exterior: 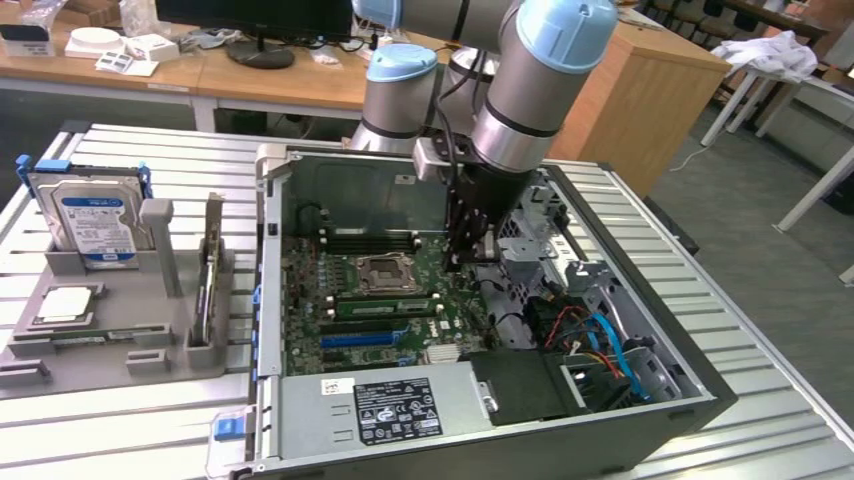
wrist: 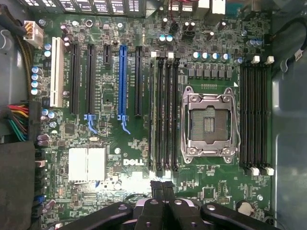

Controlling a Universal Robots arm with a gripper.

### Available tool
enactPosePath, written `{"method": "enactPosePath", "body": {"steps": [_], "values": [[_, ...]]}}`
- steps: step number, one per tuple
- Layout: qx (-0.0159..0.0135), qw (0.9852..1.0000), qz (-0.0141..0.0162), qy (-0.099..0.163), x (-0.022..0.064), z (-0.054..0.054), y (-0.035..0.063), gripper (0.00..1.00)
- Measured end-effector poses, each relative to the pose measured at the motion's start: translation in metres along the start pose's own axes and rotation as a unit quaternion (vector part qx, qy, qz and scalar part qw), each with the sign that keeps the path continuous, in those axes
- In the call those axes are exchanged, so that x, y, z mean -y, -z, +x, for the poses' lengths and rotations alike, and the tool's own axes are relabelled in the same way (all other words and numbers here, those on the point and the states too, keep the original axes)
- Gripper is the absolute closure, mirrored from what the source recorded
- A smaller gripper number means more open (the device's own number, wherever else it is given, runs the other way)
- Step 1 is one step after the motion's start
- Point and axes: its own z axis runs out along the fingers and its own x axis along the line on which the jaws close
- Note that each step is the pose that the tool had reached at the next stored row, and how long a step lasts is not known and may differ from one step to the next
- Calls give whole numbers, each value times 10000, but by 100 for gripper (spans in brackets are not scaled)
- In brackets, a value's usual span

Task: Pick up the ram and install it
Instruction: 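Press down the ram until it locks into place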

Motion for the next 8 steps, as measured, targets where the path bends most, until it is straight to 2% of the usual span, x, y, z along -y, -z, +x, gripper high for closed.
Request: {"method": "enactPosePath", "body": {"steps": [8], "values": [[-1,10000,0,0,1,2,-30,89]]}}
